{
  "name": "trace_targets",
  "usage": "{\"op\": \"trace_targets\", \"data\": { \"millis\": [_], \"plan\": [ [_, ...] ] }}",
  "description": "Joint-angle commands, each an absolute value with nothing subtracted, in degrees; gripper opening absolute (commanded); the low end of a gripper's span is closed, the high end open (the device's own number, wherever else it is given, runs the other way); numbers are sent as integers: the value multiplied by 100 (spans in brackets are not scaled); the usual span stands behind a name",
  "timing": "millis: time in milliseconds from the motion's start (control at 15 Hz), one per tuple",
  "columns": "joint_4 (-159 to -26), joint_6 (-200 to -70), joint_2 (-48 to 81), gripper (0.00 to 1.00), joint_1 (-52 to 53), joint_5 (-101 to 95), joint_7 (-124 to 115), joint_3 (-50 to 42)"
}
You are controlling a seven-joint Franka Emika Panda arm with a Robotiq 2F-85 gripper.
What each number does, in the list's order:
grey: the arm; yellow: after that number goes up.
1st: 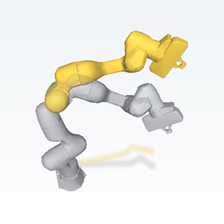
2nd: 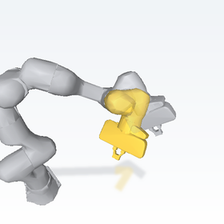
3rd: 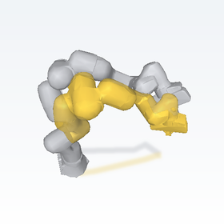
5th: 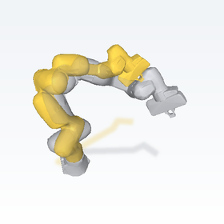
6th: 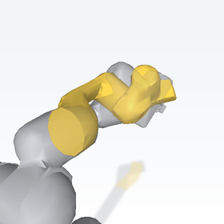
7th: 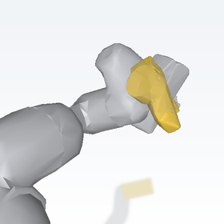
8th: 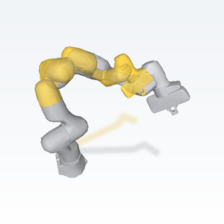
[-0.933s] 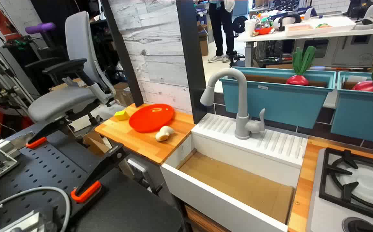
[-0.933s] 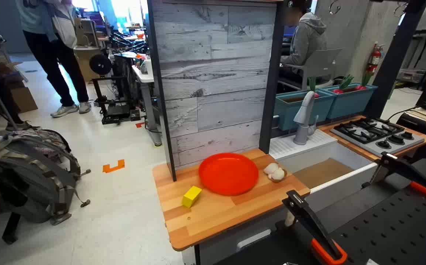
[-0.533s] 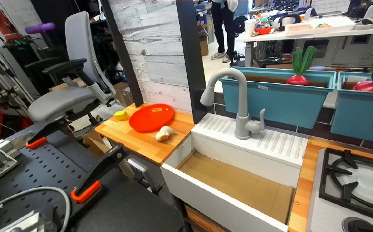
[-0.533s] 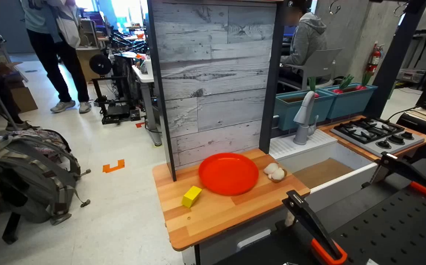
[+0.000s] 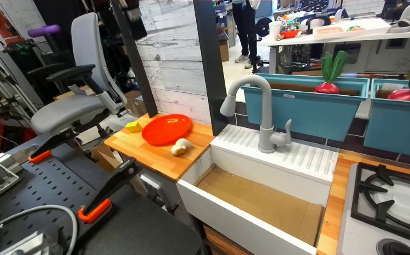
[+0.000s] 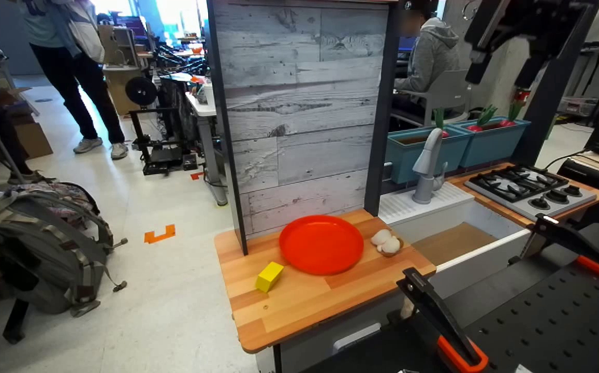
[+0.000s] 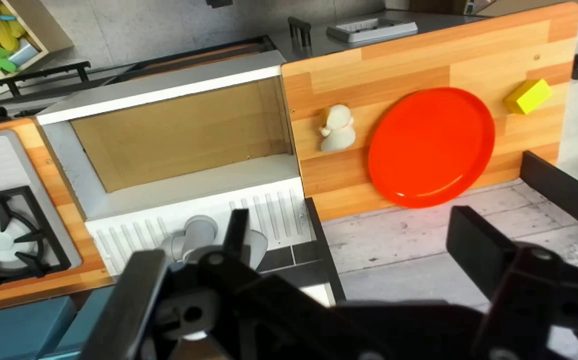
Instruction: Put the doll on the orange plate
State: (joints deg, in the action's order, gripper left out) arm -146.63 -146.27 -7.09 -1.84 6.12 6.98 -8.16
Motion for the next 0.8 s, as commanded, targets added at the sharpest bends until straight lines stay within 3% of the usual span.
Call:
{"op": "trace_targets", "data": {
  "millis": [0, 733],
  "plan": [
    [-14610, -15476, 403, 100, -140, 517, 416, -495],
    [-13777, -17356, 3340, 100, 283, 261, -362, -467]
  ]
}}
